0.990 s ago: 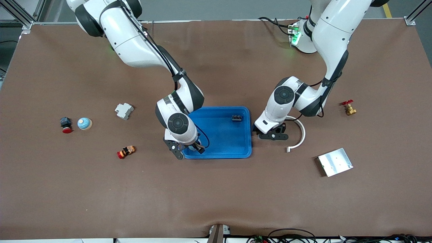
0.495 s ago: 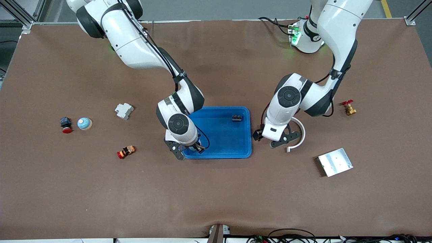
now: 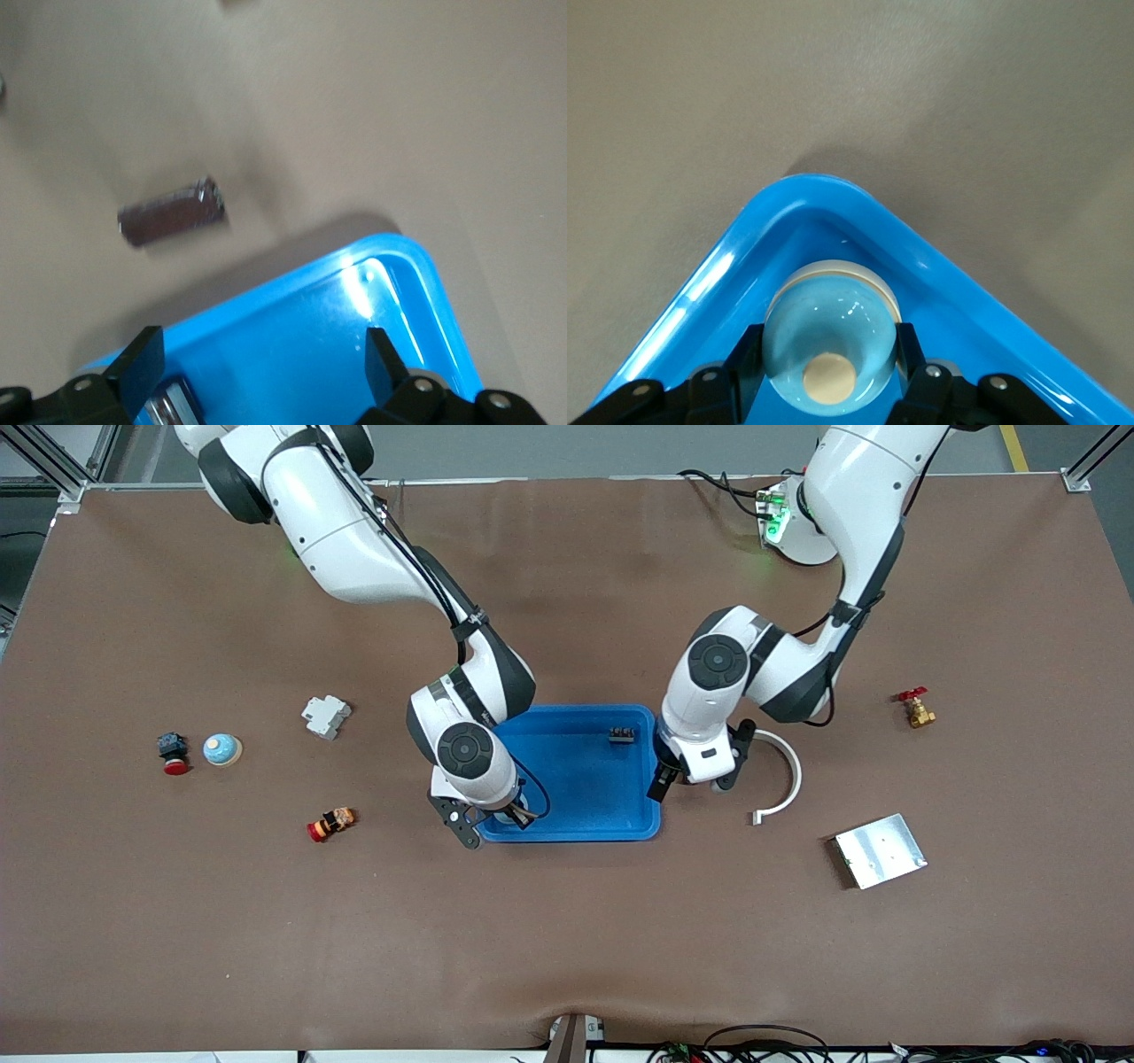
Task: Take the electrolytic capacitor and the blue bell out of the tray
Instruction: 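Grasp the second blue button with the right gripper and lift it, then place the blue button near the first while the left grasps another capacitor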
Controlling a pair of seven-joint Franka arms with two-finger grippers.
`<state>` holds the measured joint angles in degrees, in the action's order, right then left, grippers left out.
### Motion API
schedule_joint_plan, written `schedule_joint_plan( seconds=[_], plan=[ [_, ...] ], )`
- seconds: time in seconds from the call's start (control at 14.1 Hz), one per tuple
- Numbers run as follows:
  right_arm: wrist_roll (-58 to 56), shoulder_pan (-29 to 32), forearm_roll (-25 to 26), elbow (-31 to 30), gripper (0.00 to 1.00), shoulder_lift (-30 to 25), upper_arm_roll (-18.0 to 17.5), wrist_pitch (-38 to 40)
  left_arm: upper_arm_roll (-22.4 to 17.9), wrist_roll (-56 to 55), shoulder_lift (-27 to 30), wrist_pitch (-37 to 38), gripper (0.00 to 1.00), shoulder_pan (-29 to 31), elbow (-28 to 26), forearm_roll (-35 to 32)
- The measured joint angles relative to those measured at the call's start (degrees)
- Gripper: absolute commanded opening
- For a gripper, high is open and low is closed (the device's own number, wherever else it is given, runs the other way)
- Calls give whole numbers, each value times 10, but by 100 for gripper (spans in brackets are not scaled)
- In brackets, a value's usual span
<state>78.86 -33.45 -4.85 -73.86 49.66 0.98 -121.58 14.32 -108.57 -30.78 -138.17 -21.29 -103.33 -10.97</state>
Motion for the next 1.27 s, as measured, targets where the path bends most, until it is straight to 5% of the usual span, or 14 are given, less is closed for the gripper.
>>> schedule_joint_plan(
  seconds=[0.35, 0.71, 1.27],
  plan=[
    [-162, 56, -1, -5, 9, -71, 4, 107, 0, -146, -11, 1, 100, -46, 6, 0],
    [-432, 179, -6, -123, 9, -157, 9, 115, -1, -217, -21, 5, 100, -51, 7, 0],
    [-752, 309, -6, -304, 10, -197, 19, -37, 0, -273, -54, 8, 100, -62, 8, 0]
  ],
)
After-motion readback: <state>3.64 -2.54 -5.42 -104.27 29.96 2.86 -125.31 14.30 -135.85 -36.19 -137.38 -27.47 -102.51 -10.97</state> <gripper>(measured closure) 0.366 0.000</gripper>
